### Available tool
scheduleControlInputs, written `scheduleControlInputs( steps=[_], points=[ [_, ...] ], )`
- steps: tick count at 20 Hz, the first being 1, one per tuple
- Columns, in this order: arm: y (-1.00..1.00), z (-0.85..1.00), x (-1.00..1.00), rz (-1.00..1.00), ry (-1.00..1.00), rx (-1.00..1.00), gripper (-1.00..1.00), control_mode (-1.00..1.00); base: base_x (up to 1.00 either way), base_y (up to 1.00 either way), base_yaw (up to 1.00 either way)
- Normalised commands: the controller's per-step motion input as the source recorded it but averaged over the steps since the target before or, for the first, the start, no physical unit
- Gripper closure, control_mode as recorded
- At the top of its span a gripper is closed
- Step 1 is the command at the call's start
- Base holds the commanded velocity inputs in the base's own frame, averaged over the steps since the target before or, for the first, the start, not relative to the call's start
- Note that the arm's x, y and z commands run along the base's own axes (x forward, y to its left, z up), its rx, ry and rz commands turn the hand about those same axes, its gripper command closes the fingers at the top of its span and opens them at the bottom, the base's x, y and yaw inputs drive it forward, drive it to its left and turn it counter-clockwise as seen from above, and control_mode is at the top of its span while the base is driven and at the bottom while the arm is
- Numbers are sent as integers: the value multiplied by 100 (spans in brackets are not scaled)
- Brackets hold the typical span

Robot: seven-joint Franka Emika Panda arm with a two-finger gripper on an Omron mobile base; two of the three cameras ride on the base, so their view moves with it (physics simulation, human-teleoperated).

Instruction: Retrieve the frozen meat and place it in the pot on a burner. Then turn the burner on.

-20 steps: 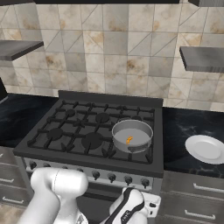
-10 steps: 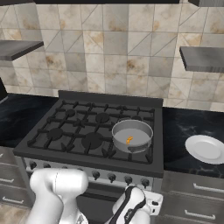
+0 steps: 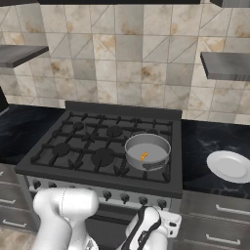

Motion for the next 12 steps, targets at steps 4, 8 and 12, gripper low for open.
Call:
scheduleControlInputs(
  steps=[4, 8, 12],
  points=[
    [0, 0, 11, 0, 0, 0, -100, -100, 0, 0, 0],
    [0, 0, 11, 0, 0, 0, -100, -100, 0, 0, 0],
    [0, 0, 11, 0, 0, 0, -100, -100, 0, 0, 0]
  ],
)
